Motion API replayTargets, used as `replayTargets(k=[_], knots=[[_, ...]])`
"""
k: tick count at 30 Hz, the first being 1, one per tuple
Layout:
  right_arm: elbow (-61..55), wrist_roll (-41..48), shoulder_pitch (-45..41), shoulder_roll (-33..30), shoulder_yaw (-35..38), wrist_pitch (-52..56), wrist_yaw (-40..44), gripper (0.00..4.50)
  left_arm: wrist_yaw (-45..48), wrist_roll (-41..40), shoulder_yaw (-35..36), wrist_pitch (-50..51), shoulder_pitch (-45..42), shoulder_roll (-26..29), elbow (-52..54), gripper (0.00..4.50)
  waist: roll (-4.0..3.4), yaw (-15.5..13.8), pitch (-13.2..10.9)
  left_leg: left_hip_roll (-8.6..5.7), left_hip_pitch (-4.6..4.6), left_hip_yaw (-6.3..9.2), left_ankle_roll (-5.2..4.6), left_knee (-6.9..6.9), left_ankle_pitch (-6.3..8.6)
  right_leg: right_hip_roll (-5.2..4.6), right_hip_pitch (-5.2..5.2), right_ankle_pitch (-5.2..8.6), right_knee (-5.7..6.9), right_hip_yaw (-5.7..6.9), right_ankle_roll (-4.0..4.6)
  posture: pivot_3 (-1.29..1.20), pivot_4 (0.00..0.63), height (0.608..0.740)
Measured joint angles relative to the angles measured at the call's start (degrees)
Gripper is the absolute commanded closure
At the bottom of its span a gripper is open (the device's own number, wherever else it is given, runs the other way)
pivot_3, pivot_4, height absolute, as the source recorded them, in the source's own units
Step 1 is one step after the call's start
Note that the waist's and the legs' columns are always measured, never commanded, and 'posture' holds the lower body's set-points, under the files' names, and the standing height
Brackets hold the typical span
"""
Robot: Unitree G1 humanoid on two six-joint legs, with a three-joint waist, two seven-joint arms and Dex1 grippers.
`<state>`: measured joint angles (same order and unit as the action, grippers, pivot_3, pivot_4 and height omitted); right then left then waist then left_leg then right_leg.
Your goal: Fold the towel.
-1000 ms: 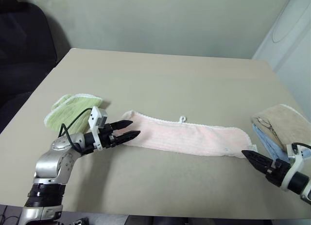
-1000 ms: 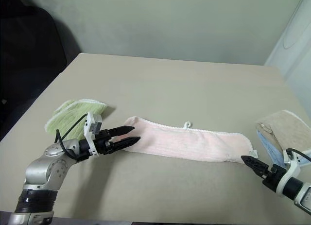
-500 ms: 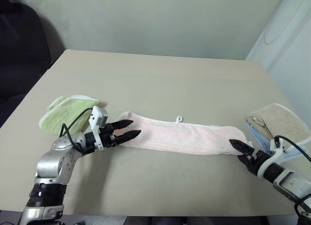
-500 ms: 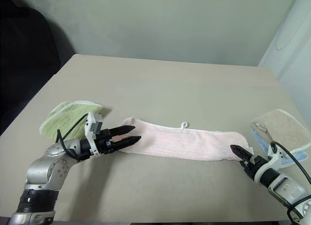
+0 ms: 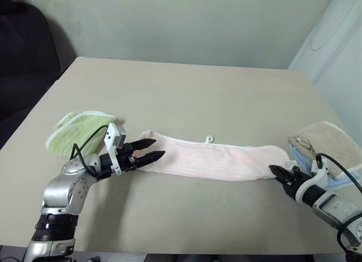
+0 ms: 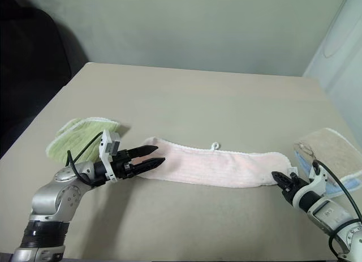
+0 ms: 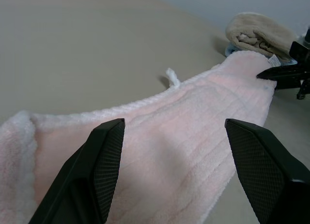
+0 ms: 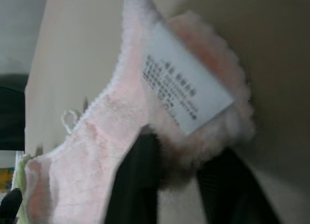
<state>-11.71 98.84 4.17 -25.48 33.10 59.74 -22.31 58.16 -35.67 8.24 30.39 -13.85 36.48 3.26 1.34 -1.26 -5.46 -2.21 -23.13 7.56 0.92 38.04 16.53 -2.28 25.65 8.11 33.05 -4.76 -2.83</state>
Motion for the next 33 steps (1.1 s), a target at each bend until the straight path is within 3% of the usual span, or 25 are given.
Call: replayTargets(k=[6,13,18,24,27,33], knots=[[-0.47,2.3,1.12,-3.65,-0.86,-2.81,0.45,4.47,0.29,-0.36,0.0,0.08,0.0,0.07,0.11,0.92,-0.04,-0.32,-0.02,-0.01,-0.06,0.0,0.0,0.02,0.0,-0.03,0.0,0.22,-0.01,0.0,-0.34,0.0,0.15,0.74],[-2.32,0.24,1.67,-18.51,0.27,-1.91,8.51,4.47,0.31,-0.38,0.01,0.07,0.21,0.15,0.11,0.92,-0.18,-0.32,-0.07,0.0,-0.1,-0.04,-0.01,0.01,0.01,-0.08,0.0,0.25,-0.02,0.01,-0.4,0.0,0.15,0.74],[-3.39,-12.25,-0.01,-32.25,-1.15,0.08,21.11,4.47,0.26,-0.34,0.0,0.04,0.2,0.11,0.09,0.92,-0.36,-0.27,-0.1,0.02,-0.09,-0.07,-0.01,0.0,0.01,-0.1,0.01,0.26,-0.04,0.02,-0.41,0.0,0.15,0.74],[-11.05,-28.56,-7.3,-41.27,-12.99,-1.17,35.45,4.47,0.23,-0.3,-0.32,-0.03,-0.69,-0.39,0.07,0.92,-0.5,-0.12,-0.15,0.02,-0.09,-0.09,-0.04,0.01,-0.03,-0.09,0.02,0.25,-0.04,0.05,-0.4,0.0,0.15,0.74],[-16.81,-37.15,-12.3,-44.2,-22.93,-2.62,41.73,4.47,0.18,-0.24,-0.38,-0.06,-1.05,-0.75,0.02,0.92,-0.56,-0.11,-0.17,0.03,-0.08,-0.09,-0.06,0.01,-0.07,-0.08,0.0,0.14,-0.04,0.08,-0.22,0.0,0.15,0.74],[-18.23,-47.8,-21.97,-39.37,-38.52,-2.13,47.08,4.47,-0.09,-0.15,-0.37,-0.14,-1.19,-1.53,-0.03,0.92,-0.54,-0.21,-0.2,-0.01,-0.07,-0.09,-0.17,0.08,-0.19,-0.1,-0.08,-0.01,-0.06,0.06,0.0,0.0,0.15,0.74]])
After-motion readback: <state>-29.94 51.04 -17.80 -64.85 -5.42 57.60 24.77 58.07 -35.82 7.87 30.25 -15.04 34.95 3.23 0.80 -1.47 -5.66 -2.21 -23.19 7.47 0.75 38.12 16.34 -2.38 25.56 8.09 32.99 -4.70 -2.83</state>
